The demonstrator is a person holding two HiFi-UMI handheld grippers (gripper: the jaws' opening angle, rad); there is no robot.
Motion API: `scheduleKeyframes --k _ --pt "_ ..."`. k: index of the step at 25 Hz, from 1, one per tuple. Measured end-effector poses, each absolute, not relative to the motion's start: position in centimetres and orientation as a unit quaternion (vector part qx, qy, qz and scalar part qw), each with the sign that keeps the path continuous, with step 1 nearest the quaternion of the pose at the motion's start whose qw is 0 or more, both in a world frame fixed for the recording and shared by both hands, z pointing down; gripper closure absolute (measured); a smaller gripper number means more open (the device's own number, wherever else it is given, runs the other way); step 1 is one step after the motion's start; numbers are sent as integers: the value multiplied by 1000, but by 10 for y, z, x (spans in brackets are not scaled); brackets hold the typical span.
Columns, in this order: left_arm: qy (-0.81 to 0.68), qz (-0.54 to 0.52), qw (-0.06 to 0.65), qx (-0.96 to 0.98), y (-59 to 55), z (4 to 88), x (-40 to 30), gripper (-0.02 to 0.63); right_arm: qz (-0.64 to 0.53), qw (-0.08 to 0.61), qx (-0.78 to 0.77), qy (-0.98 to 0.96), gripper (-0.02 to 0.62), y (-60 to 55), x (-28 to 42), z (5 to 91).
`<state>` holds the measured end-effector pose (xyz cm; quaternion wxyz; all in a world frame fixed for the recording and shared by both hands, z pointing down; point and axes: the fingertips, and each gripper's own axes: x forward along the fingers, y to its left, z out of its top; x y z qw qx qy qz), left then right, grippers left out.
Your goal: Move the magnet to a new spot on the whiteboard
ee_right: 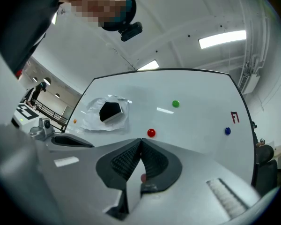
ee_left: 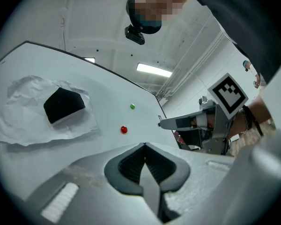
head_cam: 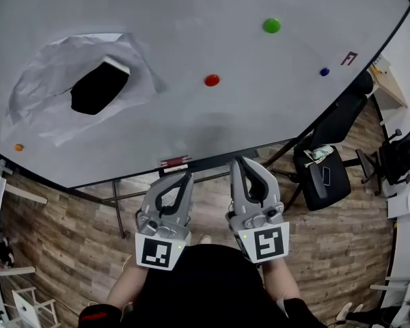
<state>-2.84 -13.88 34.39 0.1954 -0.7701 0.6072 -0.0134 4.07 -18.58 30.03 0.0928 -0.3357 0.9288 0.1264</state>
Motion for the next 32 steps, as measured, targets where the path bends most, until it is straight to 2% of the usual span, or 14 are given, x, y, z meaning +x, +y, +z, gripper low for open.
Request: scheduleKeyframes --k 32 --pt "641 -32 195 -741 -78 355 -3 604 129 101 -297 941 594 -110 90 331"
